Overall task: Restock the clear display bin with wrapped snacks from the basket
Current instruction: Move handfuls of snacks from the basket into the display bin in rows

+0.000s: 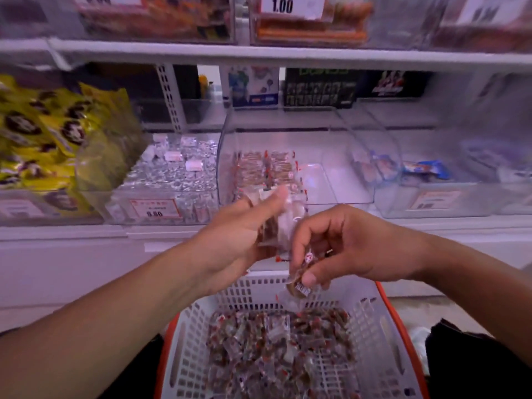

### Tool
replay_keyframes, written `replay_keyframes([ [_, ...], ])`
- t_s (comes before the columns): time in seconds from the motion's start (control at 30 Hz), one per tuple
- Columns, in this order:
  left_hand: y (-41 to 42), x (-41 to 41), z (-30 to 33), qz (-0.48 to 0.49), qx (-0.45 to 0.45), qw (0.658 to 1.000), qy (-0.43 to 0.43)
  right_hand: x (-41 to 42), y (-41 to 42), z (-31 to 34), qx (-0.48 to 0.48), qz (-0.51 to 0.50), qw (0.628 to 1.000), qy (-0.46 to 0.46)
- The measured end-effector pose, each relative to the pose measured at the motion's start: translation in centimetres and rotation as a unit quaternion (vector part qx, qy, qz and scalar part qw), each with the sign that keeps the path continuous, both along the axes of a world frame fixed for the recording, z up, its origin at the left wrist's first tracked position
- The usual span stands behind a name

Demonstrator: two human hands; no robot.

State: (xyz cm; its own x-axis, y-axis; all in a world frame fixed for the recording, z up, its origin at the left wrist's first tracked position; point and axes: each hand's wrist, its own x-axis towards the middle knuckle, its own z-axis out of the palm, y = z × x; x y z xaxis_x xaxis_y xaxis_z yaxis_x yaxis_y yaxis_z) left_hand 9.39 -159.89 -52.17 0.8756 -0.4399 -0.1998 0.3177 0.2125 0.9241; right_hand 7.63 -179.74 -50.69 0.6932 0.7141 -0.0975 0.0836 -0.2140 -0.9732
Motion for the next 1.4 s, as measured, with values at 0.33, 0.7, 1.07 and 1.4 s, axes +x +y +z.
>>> replay_keyframes([
  [0.33, -1.4, 2.3, 1.4, 0.052, 0.031, 0.998, -0.013, 3.3, -3.2, 4.0, 0.030, -0.161, 0.986, -0.028],
  [0.7, -0.4, 1.9, 2.5, -0.198, -0.031, 0.978, 0.060, 3.1, -1.5, 1.8, -0.101, -0.213, 0.925, -0.298],
  [1.07, -0.9, 1.9, 1.5, -0.142, 0.142, 0.979, -0.031, 1.9, -0.7, 0.8, -0.209, -0.105, 0.913, -0.334],
  [1.4, -1.1, 4.2, 3.9, -0.101, 0.209, 0.963, -0.137, 3.5, -0.2, 3.7, -0.264, -0.166, 0.870, -0.382],
])
